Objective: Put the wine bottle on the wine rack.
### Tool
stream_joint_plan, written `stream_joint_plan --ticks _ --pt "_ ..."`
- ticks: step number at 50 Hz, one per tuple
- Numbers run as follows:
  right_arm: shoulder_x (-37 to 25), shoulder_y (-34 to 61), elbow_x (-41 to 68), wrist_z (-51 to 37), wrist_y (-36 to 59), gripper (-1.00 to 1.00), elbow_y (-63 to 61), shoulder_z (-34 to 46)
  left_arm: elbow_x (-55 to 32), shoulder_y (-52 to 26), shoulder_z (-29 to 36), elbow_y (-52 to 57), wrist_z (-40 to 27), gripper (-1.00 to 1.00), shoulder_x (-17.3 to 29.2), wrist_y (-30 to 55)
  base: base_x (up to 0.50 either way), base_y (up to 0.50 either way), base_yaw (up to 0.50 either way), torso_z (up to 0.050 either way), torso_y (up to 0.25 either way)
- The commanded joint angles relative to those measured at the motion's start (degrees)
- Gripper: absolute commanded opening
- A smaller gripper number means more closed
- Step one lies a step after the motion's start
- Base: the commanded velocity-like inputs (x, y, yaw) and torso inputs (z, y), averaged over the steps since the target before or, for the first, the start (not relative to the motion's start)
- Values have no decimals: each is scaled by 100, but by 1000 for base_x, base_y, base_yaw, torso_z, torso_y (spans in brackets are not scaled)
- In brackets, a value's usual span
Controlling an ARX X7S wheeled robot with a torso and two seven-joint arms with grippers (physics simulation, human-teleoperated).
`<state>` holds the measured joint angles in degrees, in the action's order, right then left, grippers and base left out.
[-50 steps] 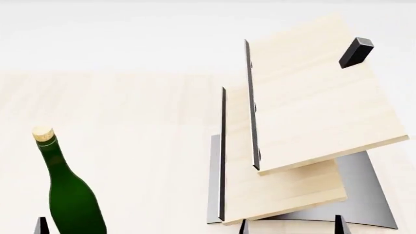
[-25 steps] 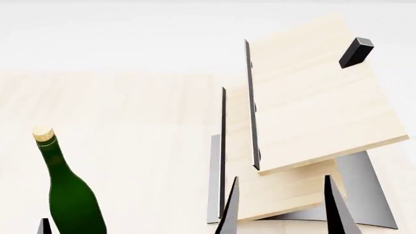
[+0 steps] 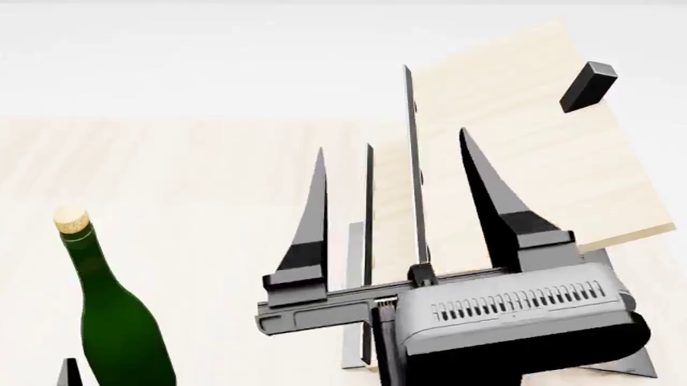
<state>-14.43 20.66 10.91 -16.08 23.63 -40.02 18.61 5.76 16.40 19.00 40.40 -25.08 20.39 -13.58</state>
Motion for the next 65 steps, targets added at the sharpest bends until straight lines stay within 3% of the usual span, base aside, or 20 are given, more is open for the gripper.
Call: stream_joint_plan --ticks 1,2,5,7,8,14,19,25,29,32,37,42,52,65 --pt "-210 1042 123 640 611 100 614 438 -12 -27 -8 -39 -36 100 21 -20 0 0 0 0 0" --pt "-184 1031 165 718 305 100 738 393 -17 -27 -7 -42 -38 100 23 -24 0 0 0 0 0" --pt "-269 1503 290 798 1497 100 825 578 -17 -30 -2 -57 -46 100 27 -31 0 0 0 0 0" --pt "-149 1575 464 864 1263 100 957 379 -17 -24 -1 -42 -49 100 34 -25 0 0 0 0 0" --pt "-170 1803 650 962 1754 100 952 386 -17 -16 -5 -21 -54 100 38 -22 0 0 0 0 0" --pt "-136 2310 1205 1335 2441 100 1067 284 -21 -8 -2 -15 -70 100 52 -32 0 0 0 0 0" --pt "-35 2724 1579 1608 2697 100 1529 56 -18 -21 15 -17 -72 100 54 -12 0 0 0 0 0" --pt "-91 3225 1619 1887 3028 100 2061 310 -24 -30 23 -9 -80 100 62 6 0 0 0 0 0" --pt "15 3394 2137 1979 3527 100 2055 -51 -27 -29 23 0 -88 100 66 11 0 0 0 0 0" --pt "268 3813 3136 2090 4785 100 2333 -681 -24 -30 35 -1 -90 100 68 16 0 0 0 0 0" --pt "388 4048 3792 2276 5524 100 2486 -927 -44 -43 32 6 -98 100 77 31 0 0 0 0 0" --pt "801 4367 4699 2121 6493 100 2994 -1751 -49 -42 33 31 -106 100 87 50 0 0 0 0 0" --pt "614 4522 5730 1750 6468 100 3202 -1419 -67 -57 49 16 -120 100 101 45 0 0 0 0 0" --pt "367 4244 4954 2419 5475 100 3011 -198 -78 -69 77 12 -132 100 118 41 0 0 0 0 0"
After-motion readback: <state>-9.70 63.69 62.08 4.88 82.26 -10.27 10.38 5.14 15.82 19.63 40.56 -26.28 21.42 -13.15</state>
